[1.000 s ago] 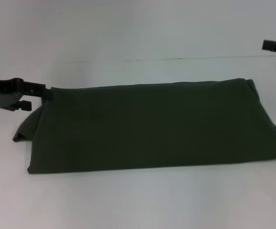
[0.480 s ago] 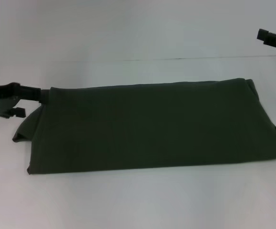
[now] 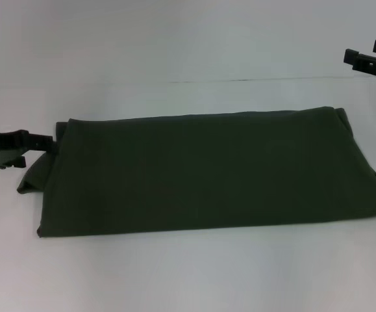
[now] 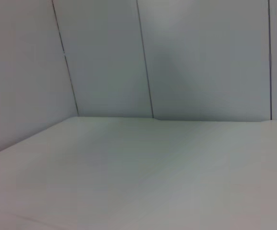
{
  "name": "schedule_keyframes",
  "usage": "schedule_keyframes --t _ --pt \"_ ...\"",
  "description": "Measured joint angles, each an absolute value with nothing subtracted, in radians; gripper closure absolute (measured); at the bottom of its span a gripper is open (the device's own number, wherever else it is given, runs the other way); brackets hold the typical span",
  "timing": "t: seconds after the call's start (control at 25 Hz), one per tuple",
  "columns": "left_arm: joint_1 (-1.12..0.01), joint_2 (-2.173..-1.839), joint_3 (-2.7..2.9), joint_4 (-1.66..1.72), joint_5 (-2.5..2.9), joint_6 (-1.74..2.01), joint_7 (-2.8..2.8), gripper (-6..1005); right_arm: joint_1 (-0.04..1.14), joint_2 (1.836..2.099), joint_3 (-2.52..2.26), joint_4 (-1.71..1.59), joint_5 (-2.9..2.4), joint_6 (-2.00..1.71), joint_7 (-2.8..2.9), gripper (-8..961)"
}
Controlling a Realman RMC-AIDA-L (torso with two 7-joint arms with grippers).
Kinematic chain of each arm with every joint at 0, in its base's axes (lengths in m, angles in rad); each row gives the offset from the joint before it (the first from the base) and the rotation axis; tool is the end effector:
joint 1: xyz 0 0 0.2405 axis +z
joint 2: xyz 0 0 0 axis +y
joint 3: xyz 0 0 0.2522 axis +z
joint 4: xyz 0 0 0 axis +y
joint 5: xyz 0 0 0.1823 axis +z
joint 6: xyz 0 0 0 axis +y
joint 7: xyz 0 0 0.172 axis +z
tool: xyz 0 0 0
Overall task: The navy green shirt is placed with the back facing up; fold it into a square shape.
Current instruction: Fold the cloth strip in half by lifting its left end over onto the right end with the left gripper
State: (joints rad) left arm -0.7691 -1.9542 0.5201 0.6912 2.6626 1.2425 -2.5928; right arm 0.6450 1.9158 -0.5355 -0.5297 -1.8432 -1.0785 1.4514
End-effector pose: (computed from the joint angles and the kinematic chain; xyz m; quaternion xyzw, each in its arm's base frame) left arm -0.2917 0.4008 0.0410 -0.7063 -0.6527 -0.0680 0.2655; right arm 0.2733 0.4253 0.0805 -0.8281 0.3057 0.2455 0.4007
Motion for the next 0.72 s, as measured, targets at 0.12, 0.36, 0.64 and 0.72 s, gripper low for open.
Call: schedule_keyframes --t 0.12,0.36,0.64,0.72 --pt "-0.763 -1.962 0.557 0.682 2.668 1.204 -2.594 138 0.643 1.916 -0.551 -0.529 -1.843 -1.079 1.454 87" --pt "-0.754 -1.966 0.565 0.681 2.699 1.191 -2.600 138 0.643 1.916 -0.555 -0.524 -1.843 -1.080 1.456 88" --pt "-0.758 -1.973 0.566 0.649 2.697 1.199 -2.605 139 0.644 1.916 -0.555 -0.518 -1.842 -1.078 1.452 89" --pt "-0.770 -1.973 0.564 0.623 2.694 1.217 -2.611 140 0.644 1.916 -0.555 -0.518 -1.842 -1.077 1.452 89"
